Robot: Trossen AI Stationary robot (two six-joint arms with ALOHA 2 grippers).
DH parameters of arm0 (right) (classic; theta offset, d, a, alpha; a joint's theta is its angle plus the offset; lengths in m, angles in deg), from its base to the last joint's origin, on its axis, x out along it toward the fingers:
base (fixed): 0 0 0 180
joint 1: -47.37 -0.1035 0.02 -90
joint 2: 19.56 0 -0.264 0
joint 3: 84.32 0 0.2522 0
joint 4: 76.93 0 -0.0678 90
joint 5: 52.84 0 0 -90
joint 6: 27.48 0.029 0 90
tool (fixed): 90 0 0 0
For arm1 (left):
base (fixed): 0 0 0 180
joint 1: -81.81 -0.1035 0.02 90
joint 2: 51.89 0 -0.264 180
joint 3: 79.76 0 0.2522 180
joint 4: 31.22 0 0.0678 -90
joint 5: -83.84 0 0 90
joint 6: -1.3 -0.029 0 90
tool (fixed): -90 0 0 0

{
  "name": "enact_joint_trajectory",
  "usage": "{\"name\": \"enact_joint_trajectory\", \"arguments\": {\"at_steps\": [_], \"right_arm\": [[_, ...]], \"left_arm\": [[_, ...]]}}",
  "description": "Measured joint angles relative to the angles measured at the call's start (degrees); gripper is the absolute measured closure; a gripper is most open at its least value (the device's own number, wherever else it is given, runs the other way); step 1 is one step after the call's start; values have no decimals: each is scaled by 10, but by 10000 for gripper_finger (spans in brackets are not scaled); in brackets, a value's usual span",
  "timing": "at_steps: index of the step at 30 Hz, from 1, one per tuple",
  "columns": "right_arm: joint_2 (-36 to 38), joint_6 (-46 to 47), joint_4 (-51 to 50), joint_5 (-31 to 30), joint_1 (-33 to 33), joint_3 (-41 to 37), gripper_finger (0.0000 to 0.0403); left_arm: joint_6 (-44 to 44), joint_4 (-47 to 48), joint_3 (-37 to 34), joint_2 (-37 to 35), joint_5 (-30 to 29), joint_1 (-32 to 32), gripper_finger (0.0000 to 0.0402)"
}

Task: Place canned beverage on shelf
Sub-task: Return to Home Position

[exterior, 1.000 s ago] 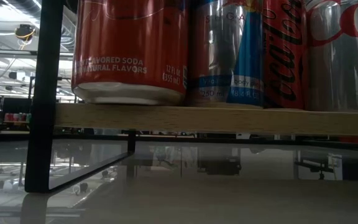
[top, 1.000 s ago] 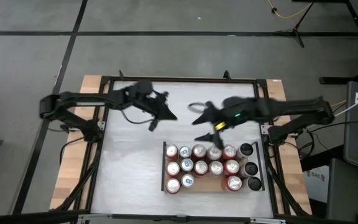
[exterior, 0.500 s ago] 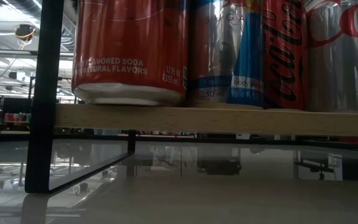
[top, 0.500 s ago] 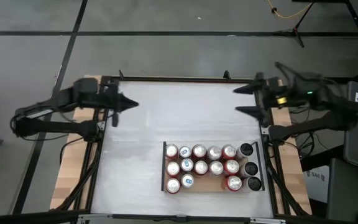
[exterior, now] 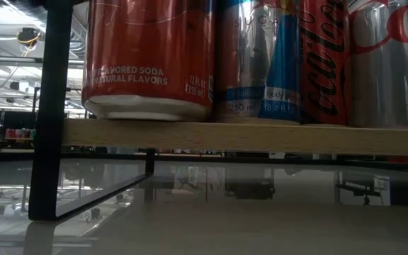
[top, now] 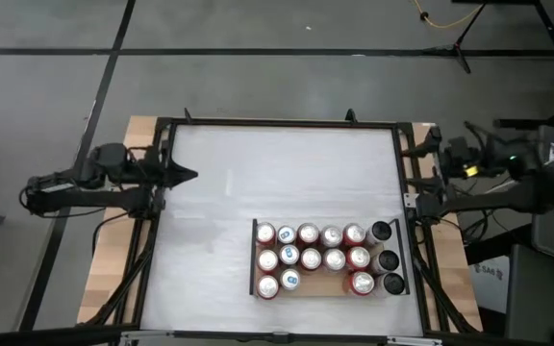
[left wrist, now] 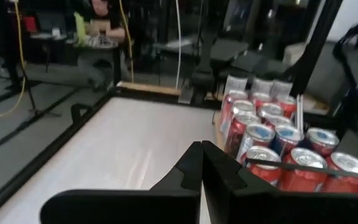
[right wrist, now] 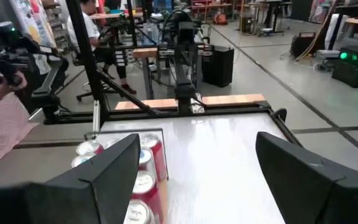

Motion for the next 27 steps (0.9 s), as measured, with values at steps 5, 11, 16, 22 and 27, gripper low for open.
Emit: {"name": "enact_joint_trajectory", "arguments": {"at_steps": [5,11,16,22,27], "right_arm": [[84,19,70,6,0,-126,94],[180,46,137,25,0,-243,94],[243,71,136,21,0,-289,94],[301,80,136,20,0,-313,94],[315,81,134,20,0,-313,94]], "left_arm": [[34,-90,-110,-73,-24,9,401],[60,-139,-201,-123,-53,12,401],[59,-183,-244,-130,-59,12,401],[57,-241,-296,-130,-47,12,401],[56,-282,-330,-131,-23,12,401]]}}
